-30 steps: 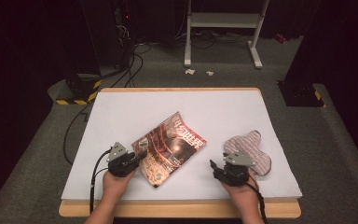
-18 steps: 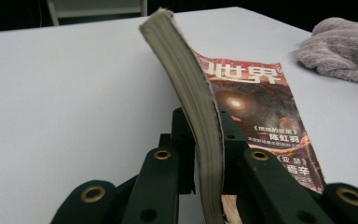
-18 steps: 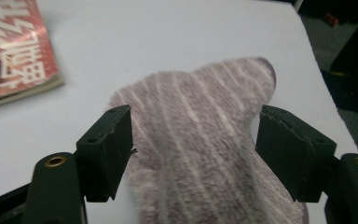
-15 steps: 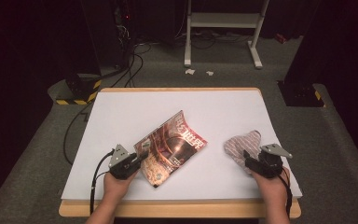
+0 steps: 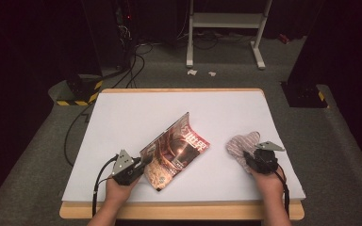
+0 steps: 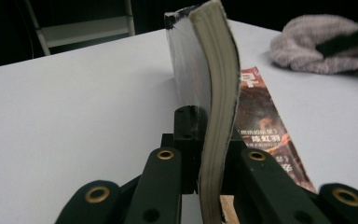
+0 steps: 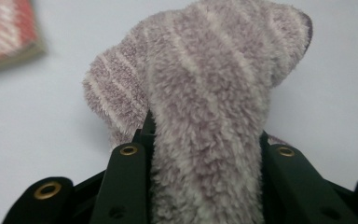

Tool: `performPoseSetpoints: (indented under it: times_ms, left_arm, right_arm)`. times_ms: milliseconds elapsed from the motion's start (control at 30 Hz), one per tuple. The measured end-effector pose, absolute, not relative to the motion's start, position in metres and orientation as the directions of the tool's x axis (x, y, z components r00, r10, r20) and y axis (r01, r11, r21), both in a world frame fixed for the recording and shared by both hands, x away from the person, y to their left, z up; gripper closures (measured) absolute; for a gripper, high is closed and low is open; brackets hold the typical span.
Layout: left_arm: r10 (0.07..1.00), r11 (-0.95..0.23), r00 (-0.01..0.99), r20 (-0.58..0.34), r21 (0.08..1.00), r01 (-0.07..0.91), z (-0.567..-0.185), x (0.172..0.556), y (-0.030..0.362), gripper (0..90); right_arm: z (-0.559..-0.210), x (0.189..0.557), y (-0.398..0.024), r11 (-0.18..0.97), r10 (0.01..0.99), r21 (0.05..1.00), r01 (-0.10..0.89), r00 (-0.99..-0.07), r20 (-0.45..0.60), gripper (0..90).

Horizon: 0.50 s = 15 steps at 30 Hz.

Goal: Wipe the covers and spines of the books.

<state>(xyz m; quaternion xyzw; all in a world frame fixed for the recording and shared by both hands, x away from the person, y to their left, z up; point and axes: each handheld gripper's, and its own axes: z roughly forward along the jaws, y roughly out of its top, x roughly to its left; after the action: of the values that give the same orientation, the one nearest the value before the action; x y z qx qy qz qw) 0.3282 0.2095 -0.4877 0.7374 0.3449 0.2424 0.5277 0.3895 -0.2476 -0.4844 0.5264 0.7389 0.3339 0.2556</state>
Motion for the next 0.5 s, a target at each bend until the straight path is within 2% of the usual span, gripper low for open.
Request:
performPoseSetpoints:
  times_ms: [267,500]
  left_arm:
    - [0.743,-0.216,0.67,0.008,0.949,0.228,-0.491,0.324,0.212,83.0]
    - [0.732,-0.231,0.68,0.032,0.951,0.204,-0.492,0.323,0.212,82.9]
  right_arm:
    - [-0.439,0.376,-0.203,0.212,0.916,0.849,0.483,-0.4,-0.001,63.8]
    - [-0.402,0.389,-0.159,0.178,0.881,0.901,0.397,-0.472,0.034,63.5]
